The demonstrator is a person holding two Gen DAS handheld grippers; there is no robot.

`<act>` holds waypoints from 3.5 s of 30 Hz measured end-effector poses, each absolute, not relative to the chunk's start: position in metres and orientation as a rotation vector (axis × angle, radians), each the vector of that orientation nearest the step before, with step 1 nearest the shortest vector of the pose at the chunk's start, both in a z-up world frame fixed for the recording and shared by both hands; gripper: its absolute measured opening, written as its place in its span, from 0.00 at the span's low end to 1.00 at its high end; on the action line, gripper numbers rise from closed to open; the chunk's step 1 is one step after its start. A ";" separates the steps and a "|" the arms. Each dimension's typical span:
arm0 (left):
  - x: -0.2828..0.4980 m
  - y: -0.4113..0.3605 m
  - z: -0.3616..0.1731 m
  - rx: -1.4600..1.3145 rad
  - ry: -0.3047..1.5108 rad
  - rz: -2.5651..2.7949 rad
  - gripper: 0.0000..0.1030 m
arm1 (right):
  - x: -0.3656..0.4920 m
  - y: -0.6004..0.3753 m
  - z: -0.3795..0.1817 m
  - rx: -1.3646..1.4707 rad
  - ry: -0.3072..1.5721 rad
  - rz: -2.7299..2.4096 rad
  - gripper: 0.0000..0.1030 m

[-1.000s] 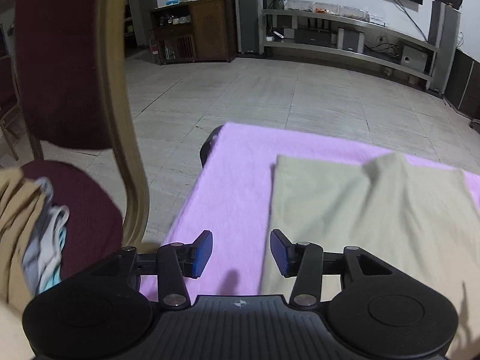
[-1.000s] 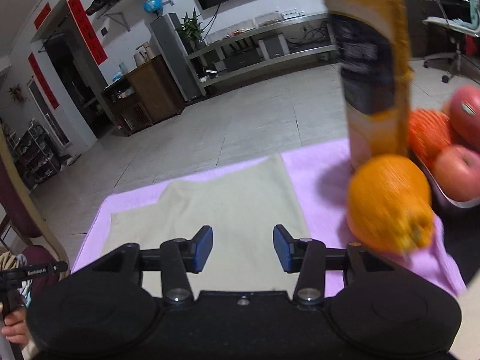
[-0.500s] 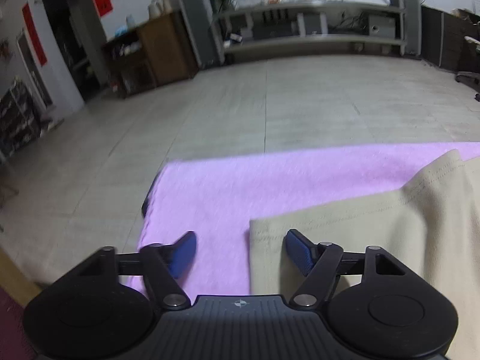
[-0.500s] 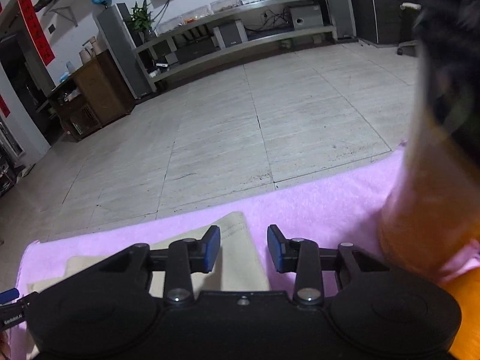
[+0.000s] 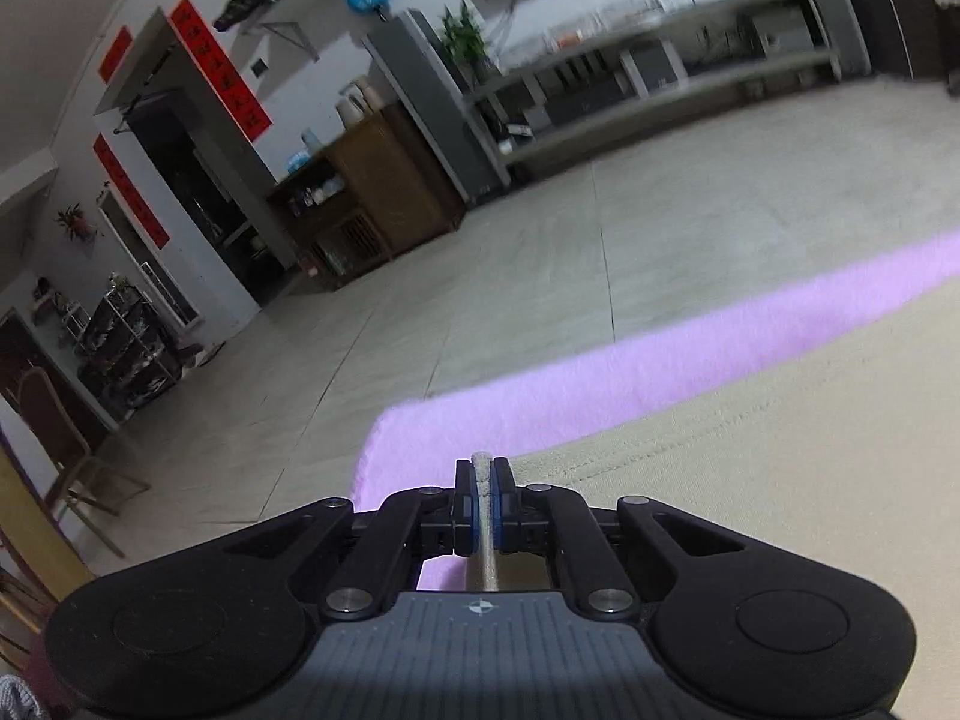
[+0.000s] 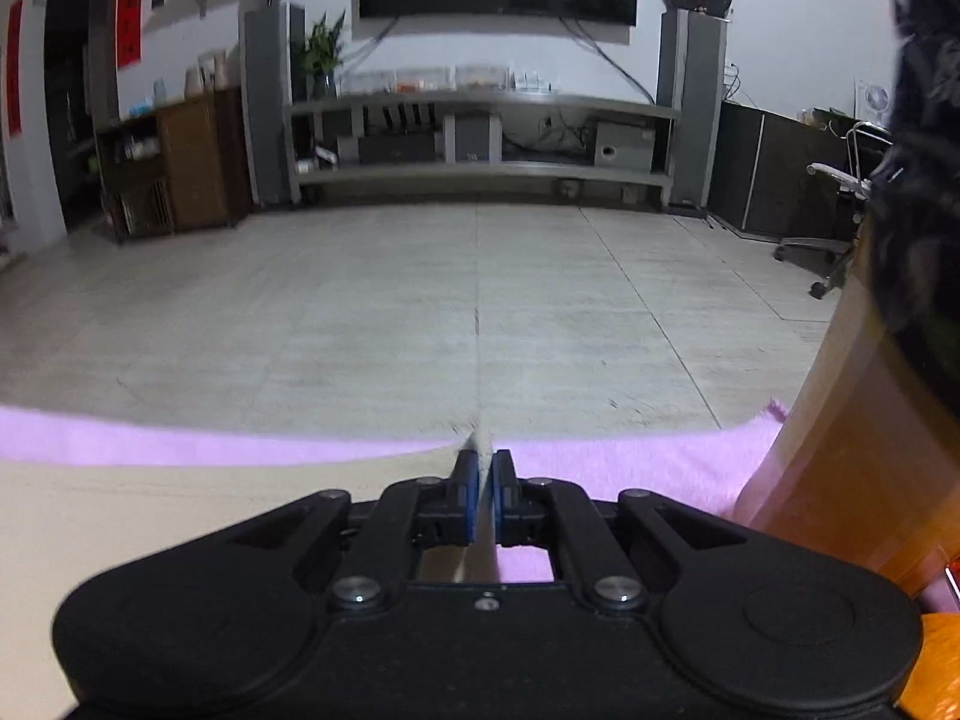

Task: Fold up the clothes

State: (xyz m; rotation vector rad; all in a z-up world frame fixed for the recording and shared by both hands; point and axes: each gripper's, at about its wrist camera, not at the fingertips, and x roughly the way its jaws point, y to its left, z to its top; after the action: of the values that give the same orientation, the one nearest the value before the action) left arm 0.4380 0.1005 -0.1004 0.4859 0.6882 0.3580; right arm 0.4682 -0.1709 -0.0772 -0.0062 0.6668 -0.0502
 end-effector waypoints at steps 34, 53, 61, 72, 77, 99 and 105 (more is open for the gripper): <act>0.204 0.093 -0.064 0.087 0.896 0.245 0.21 | 0.264 -0.265 -0.082 0.729 0.922 0.314 0.13; 0.066 0.141 0.027 -0.053 0.743 0.326 0.24 | 0.124 -0.321 0.004 0.810 0.722 0.149 0.29; 0.073 0.105 -0.021 0.026 0.934 0.229 0.32 | 0.112 -0.288 -0.020 0.661 0.899 0.162 0.45; 0.091 0.054 -0.045 0.137 0.994 0.115 0.41 | 0.128 -0.220 -0.039 0.291 0.990 0.212 0.36; 0.076 0.055 -0.041 0.126 0.974 0.137 0.41 | 0.118 -0.223 -0.037 0.315 0.991 0.220 0.36; -0.008 0.029 -0.058 0.139 1.046 -0.018 0.24 | 0.032 -0.161 -0.057 0.048 1.045 0.343 0.10; -0.015 0.035 -0.053 0.164 0.993 0.009 0.36 | 0.018 -0.175 -0.050 0.140 1.030 0.352 0.12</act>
State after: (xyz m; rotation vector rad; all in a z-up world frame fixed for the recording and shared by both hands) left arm -0.0152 0.0345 -0.0531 0.1635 0.9931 0.0090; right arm 0.0182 -0.1748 -0.0500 0.1396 1.0295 0.3516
